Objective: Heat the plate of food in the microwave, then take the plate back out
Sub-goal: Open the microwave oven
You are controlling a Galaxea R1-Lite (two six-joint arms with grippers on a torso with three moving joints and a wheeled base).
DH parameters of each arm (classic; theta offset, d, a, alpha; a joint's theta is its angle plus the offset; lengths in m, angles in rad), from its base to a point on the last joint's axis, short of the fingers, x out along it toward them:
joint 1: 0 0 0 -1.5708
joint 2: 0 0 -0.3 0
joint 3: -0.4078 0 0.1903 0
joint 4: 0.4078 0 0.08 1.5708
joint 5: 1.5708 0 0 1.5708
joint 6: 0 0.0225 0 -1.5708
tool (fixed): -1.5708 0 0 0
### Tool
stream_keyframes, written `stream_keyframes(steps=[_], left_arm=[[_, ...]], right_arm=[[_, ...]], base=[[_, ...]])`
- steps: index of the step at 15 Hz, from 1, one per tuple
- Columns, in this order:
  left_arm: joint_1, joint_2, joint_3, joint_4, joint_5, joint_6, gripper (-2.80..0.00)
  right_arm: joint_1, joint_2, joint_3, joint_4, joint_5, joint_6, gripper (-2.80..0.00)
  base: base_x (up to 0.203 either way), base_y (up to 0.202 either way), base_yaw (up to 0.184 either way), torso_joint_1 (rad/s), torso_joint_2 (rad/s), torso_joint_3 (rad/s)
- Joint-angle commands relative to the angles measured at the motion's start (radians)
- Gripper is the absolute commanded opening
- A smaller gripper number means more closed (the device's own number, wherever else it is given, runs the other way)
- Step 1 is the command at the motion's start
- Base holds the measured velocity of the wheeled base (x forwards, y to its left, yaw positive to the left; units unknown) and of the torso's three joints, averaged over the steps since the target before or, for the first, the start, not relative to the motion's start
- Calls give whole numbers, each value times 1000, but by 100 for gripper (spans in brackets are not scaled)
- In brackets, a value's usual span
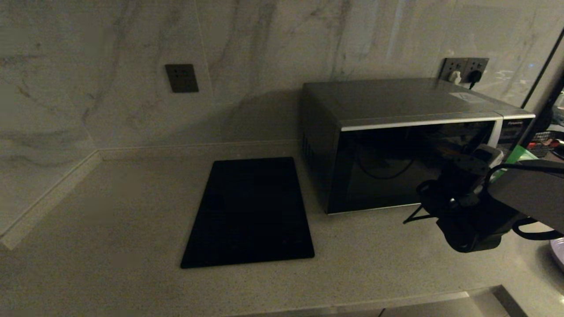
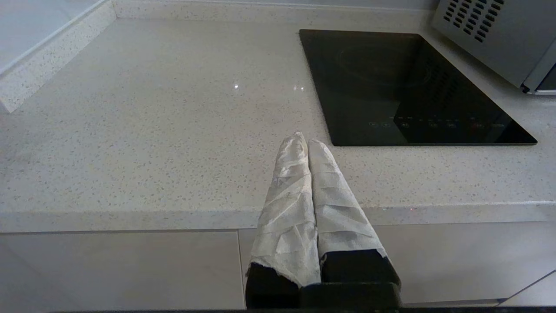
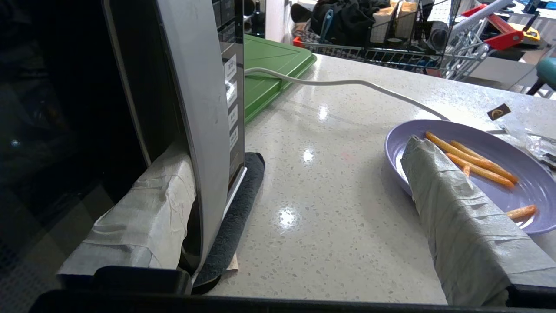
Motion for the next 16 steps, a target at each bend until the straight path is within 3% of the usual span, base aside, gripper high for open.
stream_keyframes(steps=[1,16], left_arm=[[0,2,0,0,1,-1,-280],[0,2,0,0,1,-1,-280]], right_arm=[[-2,-10,5,-10,-14,-2,0],[-15,-70,91,-10,-30,2,0]], base=[[0,0,0,0,0,0],[0,0,0,0,0,0]])
